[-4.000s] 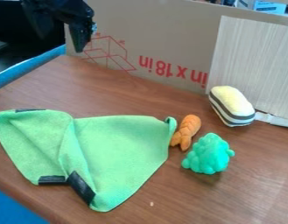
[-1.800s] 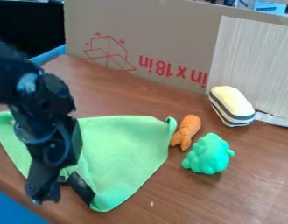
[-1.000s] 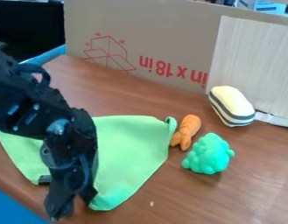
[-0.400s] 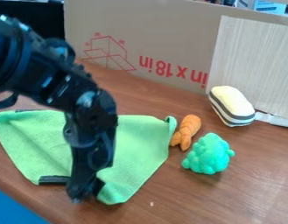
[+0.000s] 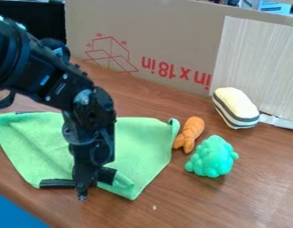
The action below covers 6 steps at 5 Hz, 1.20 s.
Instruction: Unfold the cloth from bottom right to top left
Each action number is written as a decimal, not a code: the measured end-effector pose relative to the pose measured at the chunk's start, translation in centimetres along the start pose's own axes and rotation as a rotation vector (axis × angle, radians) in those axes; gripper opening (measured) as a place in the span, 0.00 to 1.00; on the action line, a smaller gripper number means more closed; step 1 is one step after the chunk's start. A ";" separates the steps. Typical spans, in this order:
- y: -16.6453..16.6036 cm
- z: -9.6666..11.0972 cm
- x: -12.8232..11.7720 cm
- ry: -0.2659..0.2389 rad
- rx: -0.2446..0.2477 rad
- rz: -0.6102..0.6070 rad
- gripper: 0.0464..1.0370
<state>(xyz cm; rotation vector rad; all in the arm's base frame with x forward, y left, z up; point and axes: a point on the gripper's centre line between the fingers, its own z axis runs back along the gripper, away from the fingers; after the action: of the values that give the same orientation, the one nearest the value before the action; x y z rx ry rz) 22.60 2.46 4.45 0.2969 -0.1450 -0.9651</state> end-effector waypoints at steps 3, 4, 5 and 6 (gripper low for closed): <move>1.3 2.5 -1.1 -0.104 -0.075 0.084 0.03; 5.7 4.6 -1.5 -0.189 -0.143 0.220 0.03; 9.2 4.7 -1.9 -0.200 -0.211 0.320 0.03; 11.9 3.6 -2.5 -0.157 -0.206 0.396 0.03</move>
<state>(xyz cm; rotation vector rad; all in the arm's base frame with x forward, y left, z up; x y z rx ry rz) 29.60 10.19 11.61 -0.0006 -0.2360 -0.6022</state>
